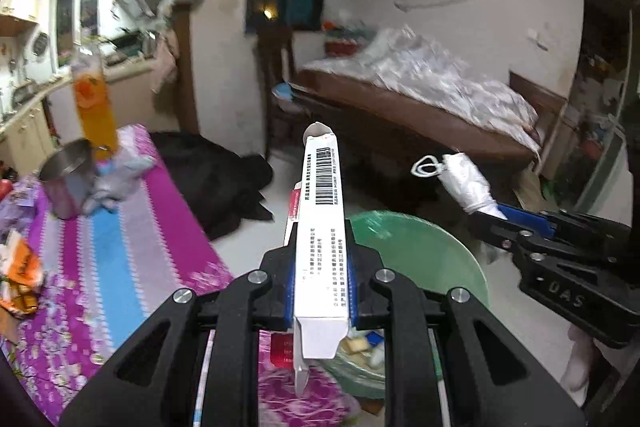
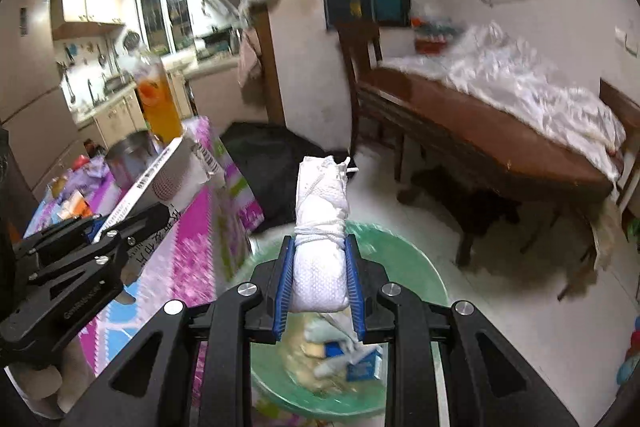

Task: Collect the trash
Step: 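Carry the white box and white bundle over the green bin with both tools, then open both tools to drop the white box and bundle into the bin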

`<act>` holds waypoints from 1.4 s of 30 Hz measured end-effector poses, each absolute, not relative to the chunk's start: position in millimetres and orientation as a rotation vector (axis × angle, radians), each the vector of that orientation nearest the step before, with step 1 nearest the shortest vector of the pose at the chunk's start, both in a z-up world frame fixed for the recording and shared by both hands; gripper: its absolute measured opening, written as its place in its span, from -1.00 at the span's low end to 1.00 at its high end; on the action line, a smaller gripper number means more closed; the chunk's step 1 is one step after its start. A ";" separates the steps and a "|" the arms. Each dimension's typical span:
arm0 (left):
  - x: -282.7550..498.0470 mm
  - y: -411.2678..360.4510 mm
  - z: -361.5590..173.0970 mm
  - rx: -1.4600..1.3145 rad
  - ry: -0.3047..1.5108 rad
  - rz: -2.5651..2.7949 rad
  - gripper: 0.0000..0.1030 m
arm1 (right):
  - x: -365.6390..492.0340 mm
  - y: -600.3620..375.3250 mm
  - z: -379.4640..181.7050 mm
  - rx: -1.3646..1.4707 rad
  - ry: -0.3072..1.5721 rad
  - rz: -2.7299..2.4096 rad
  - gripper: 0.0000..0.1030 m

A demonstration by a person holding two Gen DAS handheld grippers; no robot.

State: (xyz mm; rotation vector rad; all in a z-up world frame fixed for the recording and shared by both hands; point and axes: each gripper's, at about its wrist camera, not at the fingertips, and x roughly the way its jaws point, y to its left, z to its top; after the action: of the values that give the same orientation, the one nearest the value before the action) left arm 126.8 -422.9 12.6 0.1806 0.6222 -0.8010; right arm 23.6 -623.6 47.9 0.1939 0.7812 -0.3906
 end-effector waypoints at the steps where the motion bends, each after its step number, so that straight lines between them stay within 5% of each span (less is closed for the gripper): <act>1: 128.6 -431.2 7.5 0.188 0.653 -0.812 -0.68 | 25.9 -631.1 40.9 0.201 0.813 -0.388 -0.50; 13: 138.5 -484.2 -42.9 0.263 0.911 -0.880 -0.68 | 54.8 -665.7 -15.4 0.264 1.042 -0.366 -0.50; 37: 136.8 -491.1 -45.1 0.276 0.903 -0.858 -0.66 | 48.6 -655.8 -26.3 0.284 1.030 -0.363 -0.41; 39: 137.1 -491.1 -45.1 0.276 0.904 -0.853 -0.46 | 47.2 -657.5 -24.5 0.288 1.019 -0.370 -0.20; 41: 136.6 -490.0 -43.5 0.273 0.884 -0.840 0.04 | 44.4 -659.9 -22.5 0.293 1.009 -0.379 -0.11; 42: 136.5 -489.7 -42.9 0.274 0.877 -0.835 0.07 | 42.9 -661.4 -21.5 0.296 1.003 -0.384 -0.10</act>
State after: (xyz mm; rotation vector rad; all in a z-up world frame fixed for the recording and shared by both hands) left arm 136.5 -489.7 -42.9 0.2736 0.8768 -0.8354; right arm 42.9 -661.4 -21.5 0.2962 1.0033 -0.3842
